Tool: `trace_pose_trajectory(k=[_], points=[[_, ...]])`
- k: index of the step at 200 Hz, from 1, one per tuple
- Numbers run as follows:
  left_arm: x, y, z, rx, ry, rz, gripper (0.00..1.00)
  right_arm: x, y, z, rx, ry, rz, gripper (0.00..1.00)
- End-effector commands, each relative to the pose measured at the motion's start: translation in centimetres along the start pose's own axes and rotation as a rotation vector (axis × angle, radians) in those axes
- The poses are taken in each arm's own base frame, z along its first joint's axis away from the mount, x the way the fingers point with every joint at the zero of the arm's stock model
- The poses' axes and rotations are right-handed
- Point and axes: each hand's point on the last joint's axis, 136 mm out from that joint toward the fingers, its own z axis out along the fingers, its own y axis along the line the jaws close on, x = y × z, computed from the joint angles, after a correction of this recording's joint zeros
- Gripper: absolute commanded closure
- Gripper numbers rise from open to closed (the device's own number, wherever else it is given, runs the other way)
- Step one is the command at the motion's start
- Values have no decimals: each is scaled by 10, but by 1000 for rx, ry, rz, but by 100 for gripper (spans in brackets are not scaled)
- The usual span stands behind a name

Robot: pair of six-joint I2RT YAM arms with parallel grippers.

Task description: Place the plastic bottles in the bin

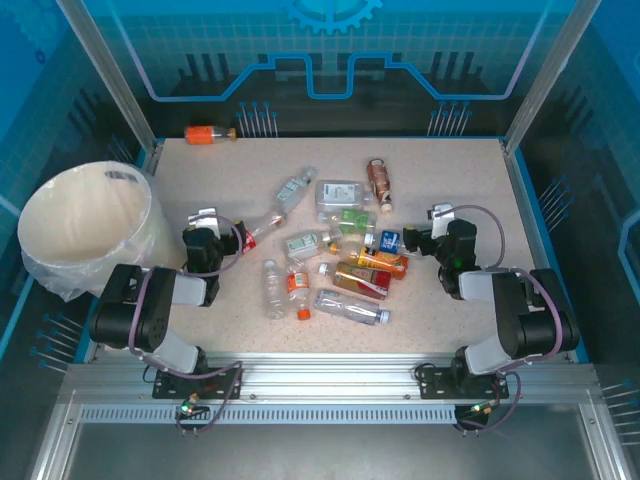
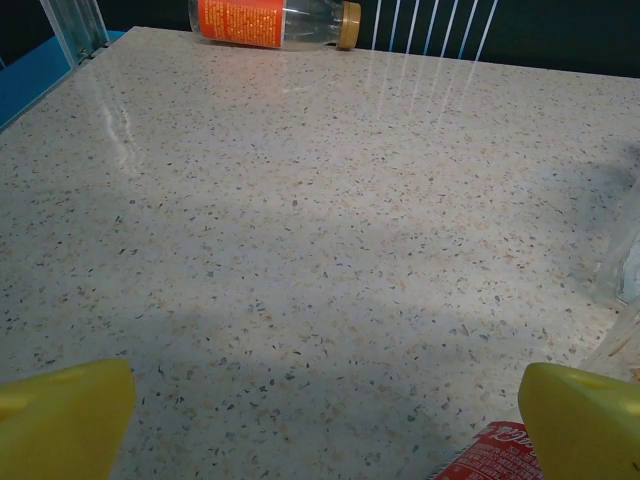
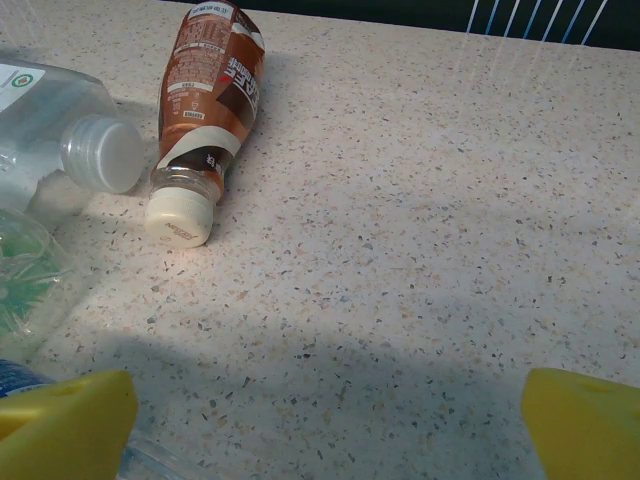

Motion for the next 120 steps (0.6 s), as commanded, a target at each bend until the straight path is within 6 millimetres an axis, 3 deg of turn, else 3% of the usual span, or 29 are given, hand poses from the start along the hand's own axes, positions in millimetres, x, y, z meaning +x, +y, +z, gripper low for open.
trace_pose_trajectory(k=[1,120], points=[[-12,-3,2,18,-38,7,1,-12,-2,2,-6,-35,-9,0],[-12,-3,1,18,-38,6,1,-11,-2,2,-10,-32,-6,0]])
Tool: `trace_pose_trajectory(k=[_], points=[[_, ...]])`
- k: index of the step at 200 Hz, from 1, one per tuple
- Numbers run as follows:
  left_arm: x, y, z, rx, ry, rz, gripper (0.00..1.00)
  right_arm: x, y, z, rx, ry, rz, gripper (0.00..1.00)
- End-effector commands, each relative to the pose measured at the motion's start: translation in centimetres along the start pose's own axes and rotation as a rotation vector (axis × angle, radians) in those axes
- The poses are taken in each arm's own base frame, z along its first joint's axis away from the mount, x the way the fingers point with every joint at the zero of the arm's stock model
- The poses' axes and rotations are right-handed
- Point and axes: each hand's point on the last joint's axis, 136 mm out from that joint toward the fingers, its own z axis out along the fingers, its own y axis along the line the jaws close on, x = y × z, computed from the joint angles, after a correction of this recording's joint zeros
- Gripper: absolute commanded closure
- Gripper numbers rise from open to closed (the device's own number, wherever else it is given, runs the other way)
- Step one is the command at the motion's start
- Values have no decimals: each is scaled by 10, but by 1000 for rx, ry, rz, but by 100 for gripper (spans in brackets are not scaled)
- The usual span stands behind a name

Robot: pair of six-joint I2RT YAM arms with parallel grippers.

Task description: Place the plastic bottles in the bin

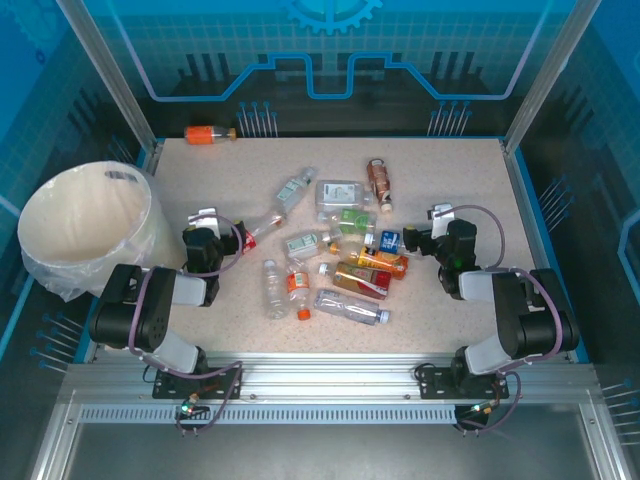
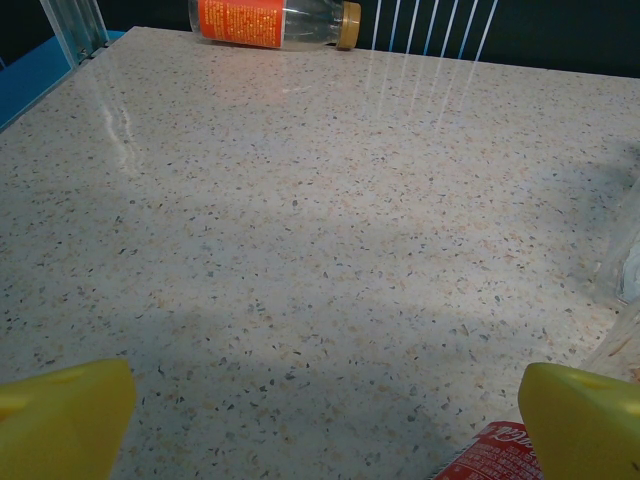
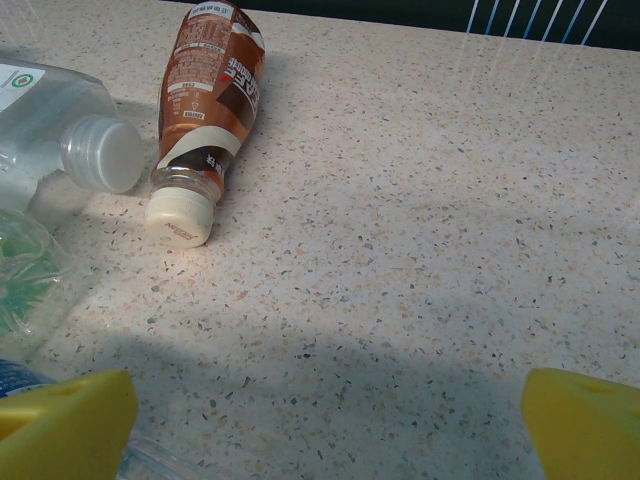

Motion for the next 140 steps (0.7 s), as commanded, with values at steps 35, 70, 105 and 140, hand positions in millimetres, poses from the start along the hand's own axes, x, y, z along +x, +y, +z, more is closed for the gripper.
trace_pose_trajectory(k=[35,70,105,140], points=[[-12,-4,-1,28,-50,6,1,-11,-2,2,-8,-32,-6,0],[-15,-2,-14,41,-118,-4,1,-15,-2,2,-8,-23,-4,0],[-27,-2,-24,43,-127,-4,1,-33,1,-2,-38,40,-9,0],[-54,1,-31,-20,-93,-1,1,-43,8,-13,-68,75,0,0]])
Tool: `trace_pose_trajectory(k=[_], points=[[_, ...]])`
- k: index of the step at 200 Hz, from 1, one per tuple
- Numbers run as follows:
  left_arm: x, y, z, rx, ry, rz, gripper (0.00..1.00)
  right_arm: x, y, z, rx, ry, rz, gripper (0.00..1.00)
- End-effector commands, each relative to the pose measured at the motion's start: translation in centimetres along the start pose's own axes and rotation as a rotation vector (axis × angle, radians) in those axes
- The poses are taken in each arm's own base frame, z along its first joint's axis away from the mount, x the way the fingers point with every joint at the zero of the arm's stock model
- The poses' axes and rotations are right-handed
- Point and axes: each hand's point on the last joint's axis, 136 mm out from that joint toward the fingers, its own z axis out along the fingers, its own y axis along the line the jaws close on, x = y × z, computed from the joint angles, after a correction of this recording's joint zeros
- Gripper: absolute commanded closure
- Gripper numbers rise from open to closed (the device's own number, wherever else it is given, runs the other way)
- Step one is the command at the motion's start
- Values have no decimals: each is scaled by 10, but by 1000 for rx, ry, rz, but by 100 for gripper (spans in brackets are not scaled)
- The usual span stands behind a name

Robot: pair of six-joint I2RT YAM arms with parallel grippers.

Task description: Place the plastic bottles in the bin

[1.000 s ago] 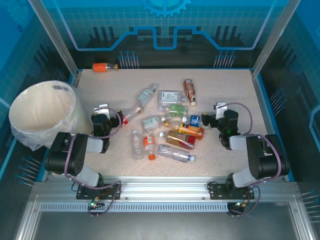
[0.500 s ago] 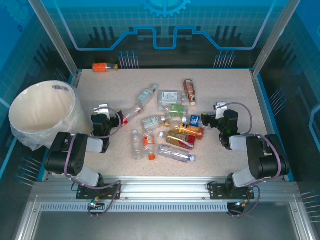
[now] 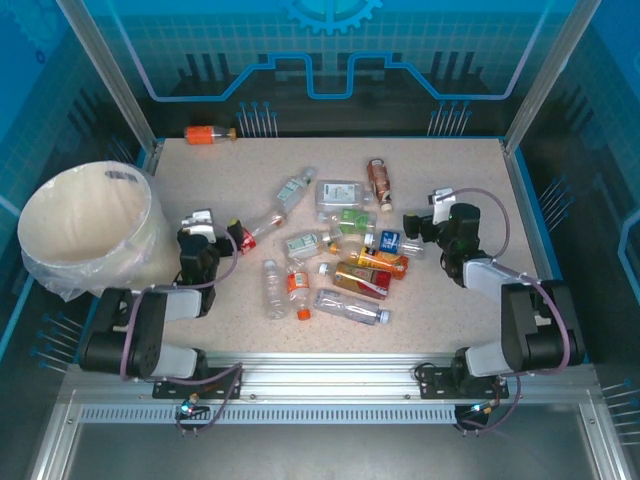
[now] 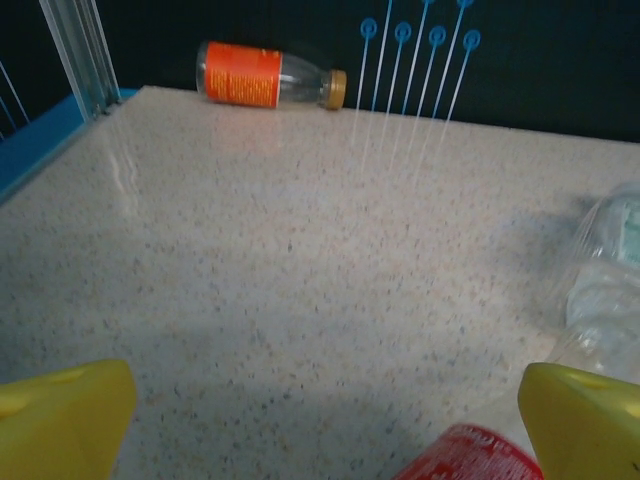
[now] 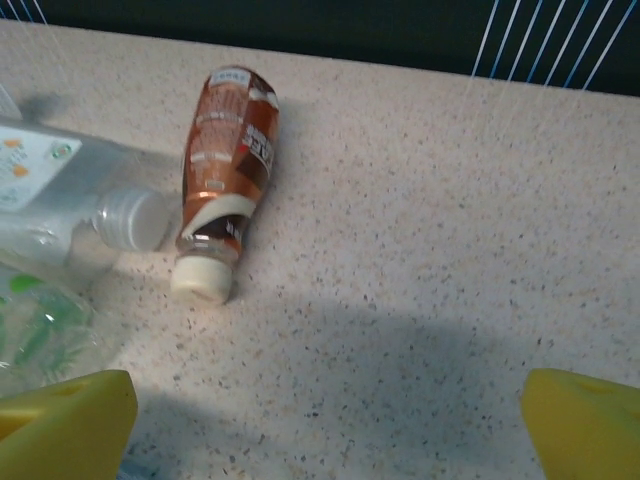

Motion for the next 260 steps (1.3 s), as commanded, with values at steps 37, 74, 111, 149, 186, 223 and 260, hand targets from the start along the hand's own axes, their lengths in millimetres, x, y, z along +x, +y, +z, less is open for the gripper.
trace_pose_trajectory(k=[37,74,111,149,186,223,260], points=[[-54,-6,-6,-84,71,-146,1,13,43,-20,-279,249,-182,0],[-56,-32,-9,-64,232,-282,1,26,51,-24,-392,338,-402,0],[-63,-49,-13,-8,294,-347,1,48,47,-27,-484,504,-581,0],[-68,-65,-21,83,334,-374,1,61,41,-16,-538,623,-711,0],[-68,-76,-21,134,366,-383,1,71,38,6,-556,671,-837,2],[-62,-90,-22,208,409,-375,1,79,46,28,-583,646,-949,5],[-54,-98,-21,248,447,-368,1,91,47,42,-593,664,-1018,11]])
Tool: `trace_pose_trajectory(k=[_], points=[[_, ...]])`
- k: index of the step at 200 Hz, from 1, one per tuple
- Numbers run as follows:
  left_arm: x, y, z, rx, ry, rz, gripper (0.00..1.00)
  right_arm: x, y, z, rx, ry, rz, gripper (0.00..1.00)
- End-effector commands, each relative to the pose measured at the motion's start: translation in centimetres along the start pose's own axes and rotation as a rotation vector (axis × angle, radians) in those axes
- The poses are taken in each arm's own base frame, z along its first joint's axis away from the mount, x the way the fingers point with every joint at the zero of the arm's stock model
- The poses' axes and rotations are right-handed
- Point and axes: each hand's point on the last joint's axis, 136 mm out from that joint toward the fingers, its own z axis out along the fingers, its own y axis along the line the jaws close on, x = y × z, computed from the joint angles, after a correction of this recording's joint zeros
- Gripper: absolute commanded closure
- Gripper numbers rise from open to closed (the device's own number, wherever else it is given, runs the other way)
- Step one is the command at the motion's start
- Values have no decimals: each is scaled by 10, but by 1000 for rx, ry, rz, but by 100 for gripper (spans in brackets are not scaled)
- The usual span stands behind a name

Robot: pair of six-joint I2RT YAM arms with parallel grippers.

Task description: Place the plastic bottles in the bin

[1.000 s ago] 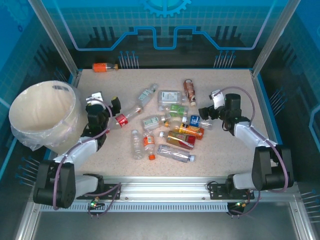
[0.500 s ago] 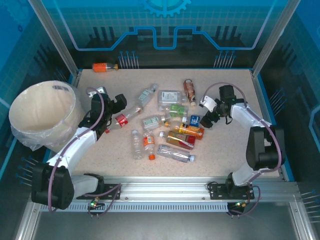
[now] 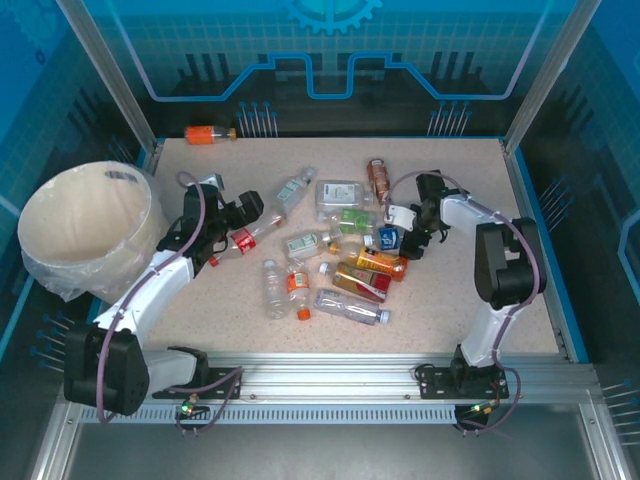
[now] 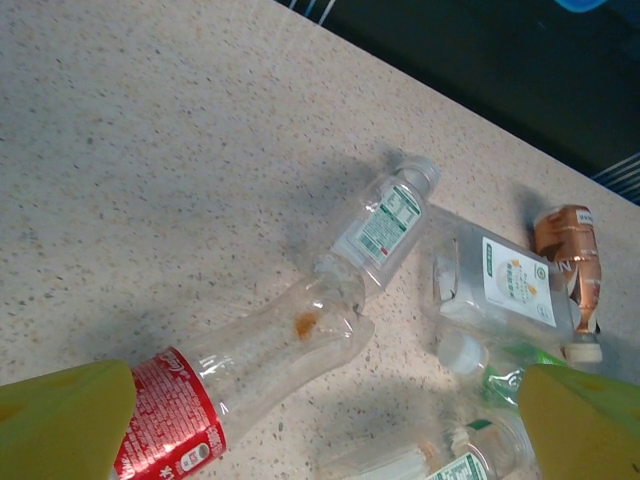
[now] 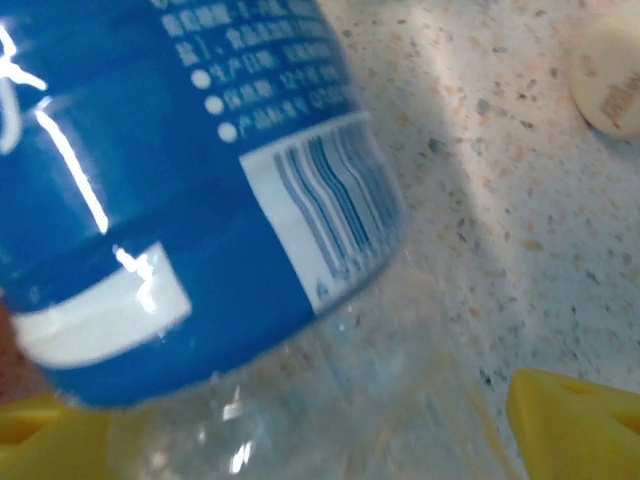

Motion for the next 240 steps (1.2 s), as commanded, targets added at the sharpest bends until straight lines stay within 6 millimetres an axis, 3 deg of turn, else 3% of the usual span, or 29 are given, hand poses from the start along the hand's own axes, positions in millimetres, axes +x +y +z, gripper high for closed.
trace_pose_trajectory(k=[1,18,52,94,131,167,190,240], points=[[4,-12,1,53,46,13,1,-4,-8,8,18,24,-81,11],[7,-11,3,50,61,21,1,-6,-5,4,11,16,-71,9],[8,-12,1,52,69,32,1,-4,-14,-26,70,-22,-15,9],[13,-14,7,73,83,17,1,-1,-4,1,37,28,-72,12],[19,-19,6,119,98,-11,1,1,-13,4,80,53,-76,27],[27,-35,4,192,142,-32,1,-3,-24,-33,167,3,26,41],[33,-55,2,258,167,-37,1,-5,-20,-59,203,-40,115,47],[41,-113,-8,439,193,-2,1,-50,-8,-132,242,-388,484,57]])
